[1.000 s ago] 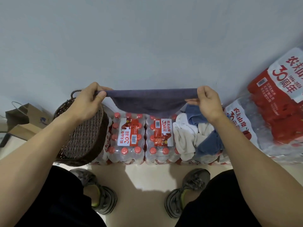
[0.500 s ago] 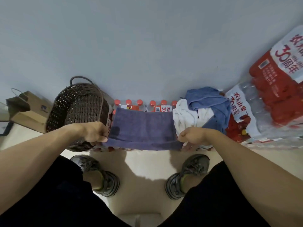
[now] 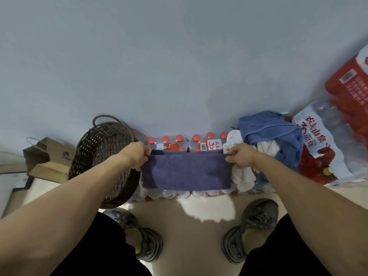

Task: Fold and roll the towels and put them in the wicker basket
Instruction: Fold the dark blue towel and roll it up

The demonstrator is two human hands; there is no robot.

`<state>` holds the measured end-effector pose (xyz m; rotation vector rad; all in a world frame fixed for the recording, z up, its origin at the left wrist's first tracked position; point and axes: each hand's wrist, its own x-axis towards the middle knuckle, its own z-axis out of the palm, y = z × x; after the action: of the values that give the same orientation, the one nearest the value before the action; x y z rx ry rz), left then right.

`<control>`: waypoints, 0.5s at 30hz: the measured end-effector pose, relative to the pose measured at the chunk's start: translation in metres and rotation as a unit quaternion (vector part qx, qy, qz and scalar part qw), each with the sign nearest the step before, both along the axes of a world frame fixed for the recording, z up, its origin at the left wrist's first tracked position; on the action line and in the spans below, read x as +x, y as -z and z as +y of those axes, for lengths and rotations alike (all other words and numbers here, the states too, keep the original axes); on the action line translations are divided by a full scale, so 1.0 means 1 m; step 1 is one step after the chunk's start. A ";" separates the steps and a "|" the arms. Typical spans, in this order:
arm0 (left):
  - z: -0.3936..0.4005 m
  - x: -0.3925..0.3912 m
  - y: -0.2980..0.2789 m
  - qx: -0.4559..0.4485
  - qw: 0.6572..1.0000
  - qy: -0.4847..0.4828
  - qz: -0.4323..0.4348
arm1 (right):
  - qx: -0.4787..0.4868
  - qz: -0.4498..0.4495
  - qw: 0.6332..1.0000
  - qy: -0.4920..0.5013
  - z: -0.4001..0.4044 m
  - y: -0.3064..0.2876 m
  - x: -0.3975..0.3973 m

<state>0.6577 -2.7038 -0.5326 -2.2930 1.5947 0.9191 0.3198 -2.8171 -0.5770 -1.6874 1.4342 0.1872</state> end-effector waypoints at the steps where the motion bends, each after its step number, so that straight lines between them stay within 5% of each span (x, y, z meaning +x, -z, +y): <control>1: -0.008 0.001 0.000 0.009 1.000 0.014 -0.016 | -0.002 -0.008 1.000 0.010 -0.006 0.001 0.002; 7: -0.047 -0.001 0.020 0.038 0.993 0.077 -0.086 | -0.031 0.005 0.999 0.011 -0.027 0.016 0.014; 15: -0.055 0.009 0.069 0.058 0.993 0.079 -0.071 | -0.055 0.097 0.992 -0.058 -0.033 0.037 0.029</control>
<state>0.6667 -2.7592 -0.6014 -2.0708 1.5920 0.7697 0.3488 -2.8506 -0.6138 -1.8881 1.5112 0.3497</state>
